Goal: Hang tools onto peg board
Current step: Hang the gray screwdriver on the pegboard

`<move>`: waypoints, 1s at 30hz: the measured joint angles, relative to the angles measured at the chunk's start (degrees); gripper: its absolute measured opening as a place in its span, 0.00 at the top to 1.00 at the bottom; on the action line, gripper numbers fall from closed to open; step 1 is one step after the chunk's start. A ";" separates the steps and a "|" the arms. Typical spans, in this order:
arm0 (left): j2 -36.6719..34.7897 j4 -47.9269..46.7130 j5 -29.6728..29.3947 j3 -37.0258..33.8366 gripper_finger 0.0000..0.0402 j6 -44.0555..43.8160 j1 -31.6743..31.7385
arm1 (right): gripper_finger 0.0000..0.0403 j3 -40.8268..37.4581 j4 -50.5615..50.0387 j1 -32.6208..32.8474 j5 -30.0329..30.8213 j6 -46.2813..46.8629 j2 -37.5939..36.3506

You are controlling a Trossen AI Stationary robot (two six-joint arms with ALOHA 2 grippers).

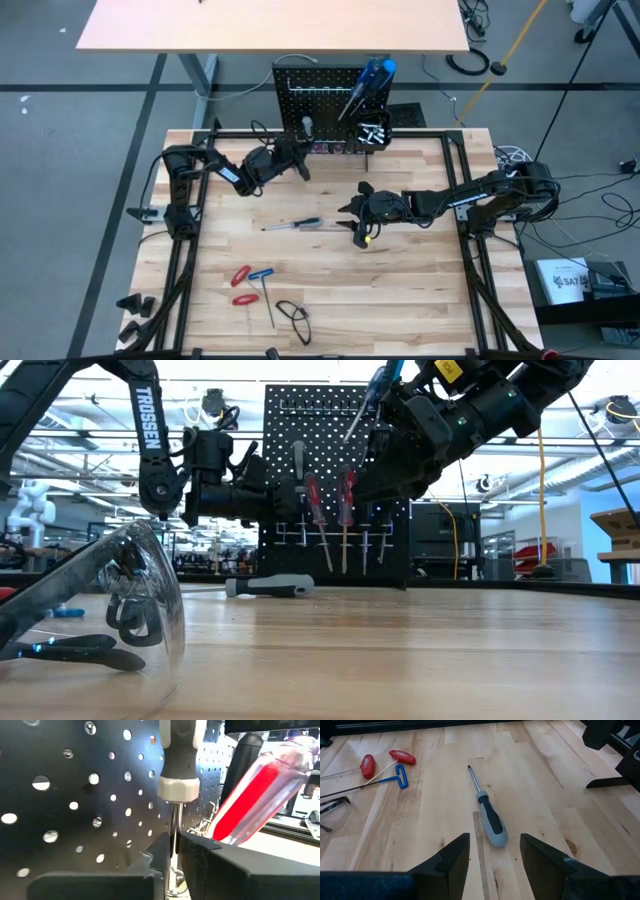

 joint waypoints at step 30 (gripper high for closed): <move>-17.66 -30.19 5.64 -4.48 0.59 -0.19 -1.72 | 0.59 0.00 0.09 -0.01 -0.17 0.02 0.00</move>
